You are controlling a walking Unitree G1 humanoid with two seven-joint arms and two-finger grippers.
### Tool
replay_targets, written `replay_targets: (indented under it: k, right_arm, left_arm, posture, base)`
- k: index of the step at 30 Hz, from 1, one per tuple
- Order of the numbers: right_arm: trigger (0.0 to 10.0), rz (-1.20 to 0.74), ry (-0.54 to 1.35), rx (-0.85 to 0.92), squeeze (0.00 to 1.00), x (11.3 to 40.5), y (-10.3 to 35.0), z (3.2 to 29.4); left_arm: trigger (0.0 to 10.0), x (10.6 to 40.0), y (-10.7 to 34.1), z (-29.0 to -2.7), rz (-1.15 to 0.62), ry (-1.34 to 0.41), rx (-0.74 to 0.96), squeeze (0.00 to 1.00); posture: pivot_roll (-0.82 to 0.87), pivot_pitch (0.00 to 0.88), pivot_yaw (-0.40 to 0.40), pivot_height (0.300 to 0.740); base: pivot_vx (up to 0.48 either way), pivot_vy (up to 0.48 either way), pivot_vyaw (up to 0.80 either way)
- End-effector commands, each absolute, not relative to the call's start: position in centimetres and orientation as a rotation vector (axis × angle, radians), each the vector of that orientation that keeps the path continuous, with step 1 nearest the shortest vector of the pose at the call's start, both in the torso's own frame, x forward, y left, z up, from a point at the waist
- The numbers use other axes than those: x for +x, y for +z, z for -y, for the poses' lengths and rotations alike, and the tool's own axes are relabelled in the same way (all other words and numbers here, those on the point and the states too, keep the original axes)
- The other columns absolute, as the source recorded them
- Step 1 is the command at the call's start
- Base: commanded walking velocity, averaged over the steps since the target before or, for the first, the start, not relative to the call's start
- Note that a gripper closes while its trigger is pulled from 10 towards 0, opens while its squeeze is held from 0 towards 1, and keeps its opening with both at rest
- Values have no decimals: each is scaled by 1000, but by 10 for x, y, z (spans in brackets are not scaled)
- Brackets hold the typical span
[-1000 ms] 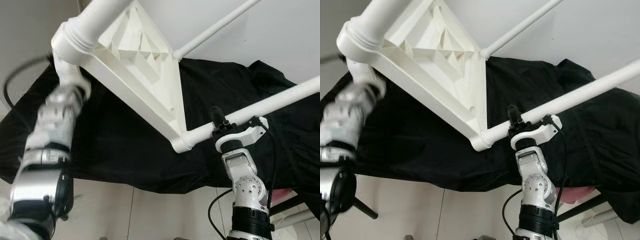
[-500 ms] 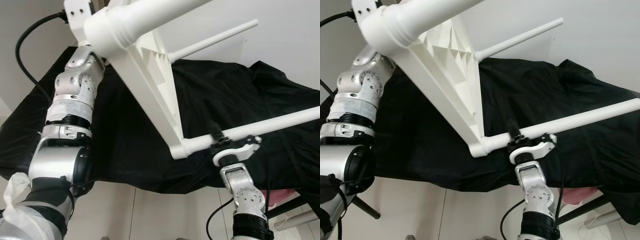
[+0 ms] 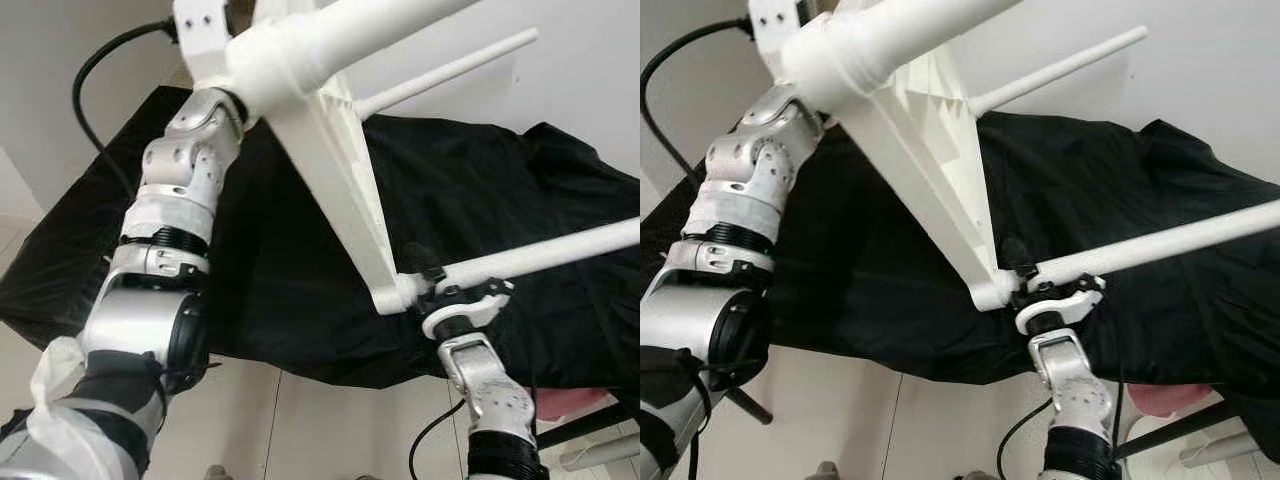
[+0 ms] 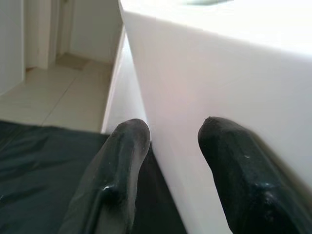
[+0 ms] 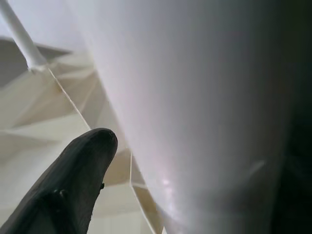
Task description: Building children table
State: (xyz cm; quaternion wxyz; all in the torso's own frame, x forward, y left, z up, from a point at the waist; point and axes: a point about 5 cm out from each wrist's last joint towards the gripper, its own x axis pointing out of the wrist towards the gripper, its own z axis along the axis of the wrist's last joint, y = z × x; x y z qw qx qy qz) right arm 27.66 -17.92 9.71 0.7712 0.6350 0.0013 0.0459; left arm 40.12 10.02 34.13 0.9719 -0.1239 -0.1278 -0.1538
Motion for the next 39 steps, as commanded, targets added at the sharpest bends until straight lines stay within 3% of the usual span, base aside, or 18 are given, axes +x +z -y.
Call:
replay_targets:
  k: [1, 2, 3, 4, 9, 16, 24, 31, 39]
  right_arm:
    - [10000, -61, 51, 1539, 992, 258, 74, 161]
    - [10000, -51, 35, 1596, 533, 257, 71, 164]
    - [10000, -51, 35, 1596, 533, 257, 71, 164]
    - [10000, -48, 16, 1650, 0, 256, 68, 167]
    - [10000, -45, 146, 1629, 0, 255, 78, 161]
    - [10000, -36, 153, 1626, 0, 246, 82, 162]
    - [10000, 24, 145, 1668, 0, 202, 90, 176]
    - [10000, 31, 127, 1653, 0, 185, 87, 183]
    - [10000, -80, 53, 1559, 0, 156, 63, 191]
  left_arm:
    - [10000, 398, 357, -94, 304, -350, -245, 0]
    - [10000, 398, 363, -91, 309, -356, -251, 0]
    - [10000, 398, 363, -91, 309, -356, -251, 0]
    - [10000, 397, 369, -86, 316, -372, -254, 0]
    - [10000, 389, 387, -61, 341, -445, -272, 0]
    - [10000, 386, 390, -49, 342, -478, -273, 0]
    - [10000, 382, 398, -31, 340, -526, -281, 0]
    - [10000, 380, 400, -27, 345, -544, -273, 0]
    - [10000, 380, 401, -20, 338, -571, -256, 0]
  posture:
    - [19, 20, -40, 740]
    - [16, 23, -35, 740]
    - [16, 23, -35, 740]
    - [12, 24, -34, 740]
    - [9, 27, -30, 740]
    - [8, 34, -32, 740]
    - [-6, 54, -24, 740]
    - [-16, 62, -12, 740]
    - [-38, 71, 31, 740]
  base:
    - [0, 0, 0]
    - [0, 0, 0]
    - [0, 0, 0]
    - [0, 0, 0]
    - [0, 0, 0]
    - [0, 0, 0]
    - [0, 0, 0]
    - [0, 0, 0]
    - [0, 0, 0]
